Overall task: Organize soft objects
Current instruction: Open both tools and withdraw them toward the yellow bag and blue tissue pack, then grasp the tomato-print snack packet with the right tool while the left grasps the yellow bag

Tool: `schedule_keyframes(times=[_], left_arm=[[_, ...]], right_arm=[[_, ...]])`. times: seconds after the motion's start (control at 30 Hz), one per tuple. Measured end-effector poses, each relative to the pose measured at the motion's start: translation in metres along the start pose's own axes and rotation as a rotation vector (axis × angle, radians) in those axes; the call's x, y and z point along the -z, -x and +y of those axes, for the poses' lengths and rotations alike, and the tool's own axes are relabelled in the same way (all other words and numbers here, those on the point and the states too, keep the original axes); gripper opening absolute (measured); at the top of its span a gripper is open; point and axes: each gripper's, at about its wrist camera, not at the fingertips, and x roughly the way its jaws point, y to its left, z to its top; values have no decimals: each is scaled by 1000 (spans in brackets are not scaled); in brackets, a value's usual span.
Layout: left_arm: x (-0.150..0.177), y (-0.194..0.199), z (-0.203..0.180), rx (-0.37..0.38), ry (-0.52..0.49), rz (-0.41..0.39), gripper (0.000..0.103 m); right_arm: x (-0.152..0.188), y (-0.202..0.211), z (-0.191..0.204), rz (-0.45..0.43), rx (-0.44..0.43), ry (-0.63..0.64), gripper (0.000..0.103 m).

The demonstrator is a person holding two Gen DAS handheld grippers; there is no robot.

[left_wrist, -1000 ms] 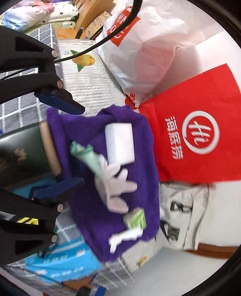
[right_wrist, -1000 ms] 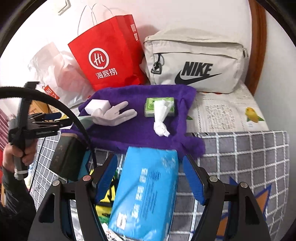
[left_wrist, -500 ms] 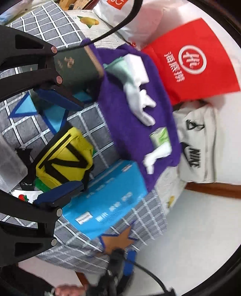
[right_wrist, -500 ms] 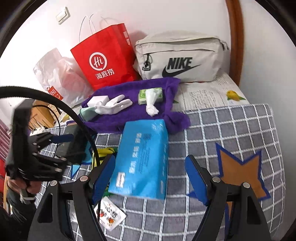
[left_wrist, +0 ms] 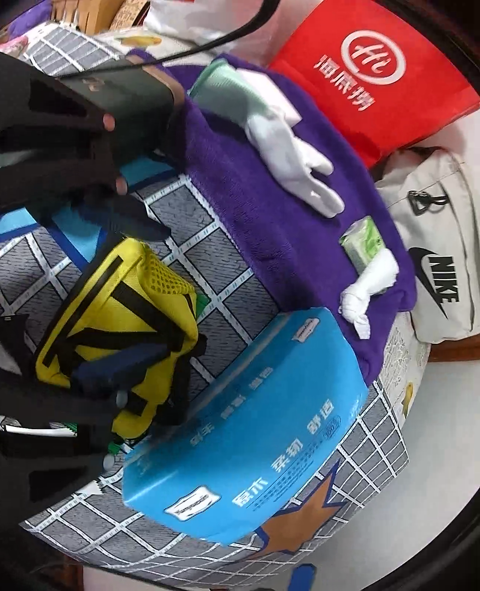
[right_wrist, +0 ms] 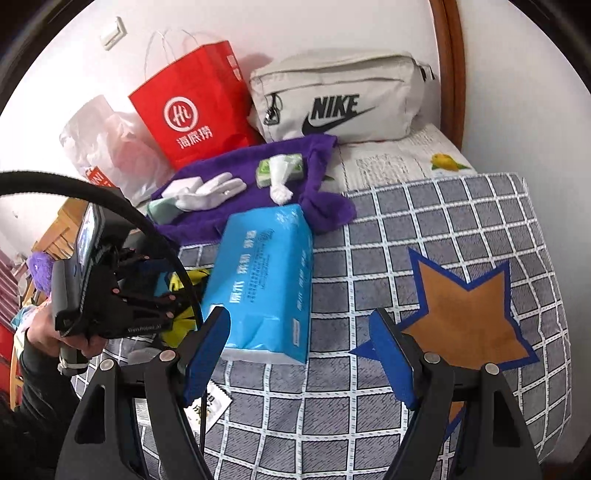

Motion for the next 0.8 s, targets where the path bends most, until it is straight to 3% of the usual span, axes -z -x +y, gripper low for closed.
schedule_keyframes(times=[0.07,0.17,0.53,0.8], left_arm=[[-2,-2,3,13,16,-5,32],[-4,-6,8,42,19,-4,19],[-8,-14,1,6,-9,-11,19],[-2,9,17,54,60,-45,16]], right_arm=[[-1,-7,-2,13,3,-2,77],[-2,-14,-1,27,3,0,77],[-8,-25,5,46,-9,1,77],[-6,-18,14,36,-14,23,77]])
